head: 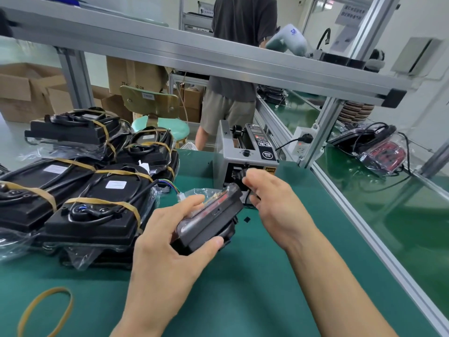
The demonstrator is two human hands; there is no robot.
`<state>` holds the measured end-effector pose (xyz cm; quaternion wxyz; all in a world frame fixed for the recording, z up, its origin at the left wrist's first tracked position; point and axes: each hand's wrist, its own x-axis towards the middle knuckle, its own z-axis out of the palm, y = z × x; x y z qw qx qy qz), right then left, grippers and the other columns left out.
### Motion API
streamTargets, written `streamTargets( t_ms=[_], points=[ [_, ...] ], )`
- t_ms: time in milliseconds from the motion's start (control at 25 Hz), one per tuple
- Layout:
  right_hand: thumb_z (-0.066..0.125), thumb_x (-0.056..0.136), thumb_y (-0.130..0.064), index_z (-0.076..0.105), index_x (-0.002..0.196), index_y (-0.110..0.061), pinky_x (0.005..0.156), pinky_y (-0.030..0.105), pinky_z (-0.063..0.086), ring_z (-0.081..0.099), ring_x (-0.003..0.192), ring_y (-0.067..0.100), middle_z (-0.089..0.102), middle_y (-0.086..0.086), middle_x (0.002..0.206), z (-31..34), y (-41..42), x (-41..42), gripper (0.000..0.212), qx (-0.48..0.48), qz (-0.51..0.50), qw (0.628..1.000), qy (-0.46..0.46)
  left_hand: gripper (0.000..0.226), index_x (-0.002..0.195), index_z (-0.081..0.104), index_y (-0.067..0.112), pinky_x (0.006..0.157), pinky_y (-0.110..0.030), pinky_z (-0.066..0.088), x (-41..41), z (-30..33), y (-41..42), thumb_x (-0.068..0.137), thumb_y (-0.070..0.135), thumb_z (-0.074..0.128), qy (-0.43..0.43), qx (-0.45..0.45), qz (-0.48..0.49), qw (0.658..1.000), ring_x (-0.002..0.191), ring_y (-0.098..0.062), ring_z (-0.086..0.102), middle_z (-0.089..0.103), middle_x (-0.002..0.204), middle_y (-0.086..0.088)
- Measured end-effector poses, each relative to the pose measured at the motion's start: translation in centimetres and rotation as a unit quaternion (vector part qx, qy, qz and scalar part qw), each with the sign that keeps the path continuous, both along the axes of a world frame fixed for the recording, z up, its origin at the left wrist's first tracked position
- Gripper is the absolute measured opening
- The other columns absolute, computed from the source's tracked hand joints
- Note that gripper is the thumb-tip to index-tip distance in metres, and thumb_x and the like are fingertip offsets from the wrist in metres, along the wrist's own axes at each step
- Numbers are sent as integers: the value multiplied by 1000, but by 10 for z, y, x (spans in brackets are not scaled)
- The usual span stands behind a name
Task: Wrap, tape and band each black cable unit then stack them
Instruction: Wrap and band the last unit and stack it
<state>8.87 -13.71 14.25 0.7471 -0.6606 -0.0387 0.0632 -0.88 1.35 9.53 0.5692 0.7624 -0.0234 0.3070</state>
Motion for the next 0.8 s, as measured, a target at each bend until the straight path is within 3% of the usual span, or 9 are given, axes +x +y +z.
streamTargets(
  t_ms=[80, 120, 240, 400, 800],
  points=[
    [69, 77, -28, 73, 70, -24, 84, 7, 41, 58, 103, -10, 64, -19, 112, 7, -2, -37, 10, -26, 97, 994, -54, 55, 105, 62, 49, 83, -5, 41, 2, 0, -5, 55, 31, 80, -6, 3, 18, 1000, 99, 1, 60, 61, 103, 20],
    [71, 76, -26, 72, 68, -23, 92, 8, 39, 53, 113, -10, 60, -20, 121, 7, -2, -46, 9, -35, 113, 991, -67, 57, 104, 61, 51, 82, -6, 41, 1, 0, -7, 55, 29, 83, -8, 9, 26, 1000, 99, -1, 60, 60, 103, 20],
    [71, 82, -13, 71, 70, -16, 115, 33, 28, 44, 127, -5, 52, -16, 133, 1, -4, -52, 12, -57, 89, 992, -72, 67, 103, 60, 53, 81, -4, 40, -1, -3, -14, 57, 14, 90, -9, 22, 38, 999, 100, -3, 59, 59, 102, 20],
    [68, 83, -9, 71, 72, -11, 118, 42, 22, 38, 132, -3, 48, -13, 139, -1, -3, -54, 12, -65, 83, 992, -67, 66, 98, 61, 55, 82, -4, 39, -2, -3, -16, 57, 11, 89, -19, 30, 49, 998, 100, -3, 59, 59, 102, 21],
    [68, 84, -6, 71, 70, -11, 116, 37, 28, 43, 128, -4, 49, -16, 136, -10, 2, -54, 15, -72, 40, 994, -71, 61, 99, 61, 46, 82, -2, 38, -2, -3, -19, 56, 10, 87, -26, 25, 51, 998, 97, 2, 58, 60, 100, 17]
  ],
)
